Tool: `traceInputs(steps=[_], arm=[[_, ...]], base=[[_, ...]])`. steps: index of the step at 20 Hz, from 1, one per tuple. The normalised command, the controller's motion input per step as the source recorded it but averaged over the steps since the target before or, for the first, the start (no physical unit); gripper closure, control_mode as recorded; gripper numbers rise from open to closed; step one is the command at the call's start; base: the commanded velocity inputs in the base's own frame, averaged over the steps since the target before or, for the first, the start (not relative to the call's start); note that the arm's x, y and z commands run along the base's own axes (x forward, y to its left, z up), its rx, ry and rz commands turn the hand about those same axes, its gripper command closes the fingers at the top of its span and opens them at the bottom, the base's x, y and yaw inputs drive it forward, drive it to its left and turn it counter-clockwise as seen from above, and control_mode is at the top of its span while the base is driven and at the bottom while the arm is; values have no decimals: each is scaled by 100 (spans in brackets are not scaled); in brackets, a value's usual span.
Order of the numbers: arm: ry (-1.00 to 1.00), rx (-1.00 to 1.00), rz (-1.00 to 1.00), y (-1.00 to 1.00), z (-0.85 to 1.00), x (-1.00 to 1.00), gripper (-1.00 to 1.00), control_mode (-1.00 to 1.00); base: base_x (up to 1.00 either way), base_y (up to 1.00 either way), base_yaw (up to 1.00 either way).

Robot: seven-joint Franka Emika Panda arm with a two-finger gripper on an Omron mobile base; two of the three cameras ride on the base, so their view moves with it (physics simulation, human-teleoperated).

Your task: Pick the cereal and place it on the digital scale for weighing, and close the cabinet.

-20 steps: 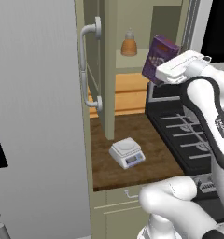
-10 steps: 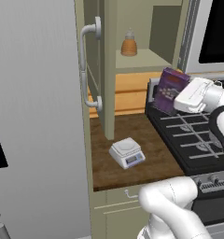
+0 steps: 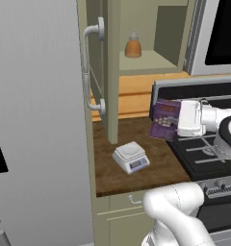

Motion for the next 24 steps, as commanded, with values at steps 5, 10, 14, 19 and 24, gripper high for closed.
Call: traceInputs(steps=[5,10,14,19,24], arm=[[1,-3,26,9,-68,49,100,-100],[12,-4,19,23,-51,59,100,-100],[13,-3,15,18,-50,43,100,-100],[4,-1,9,5,-29,21,100,-100],[0,0,0,0,-5,27,100,-100]], base=[[0,0,0],[0,0,0],[0,0,0],[0,0,0],[0,0,0]])
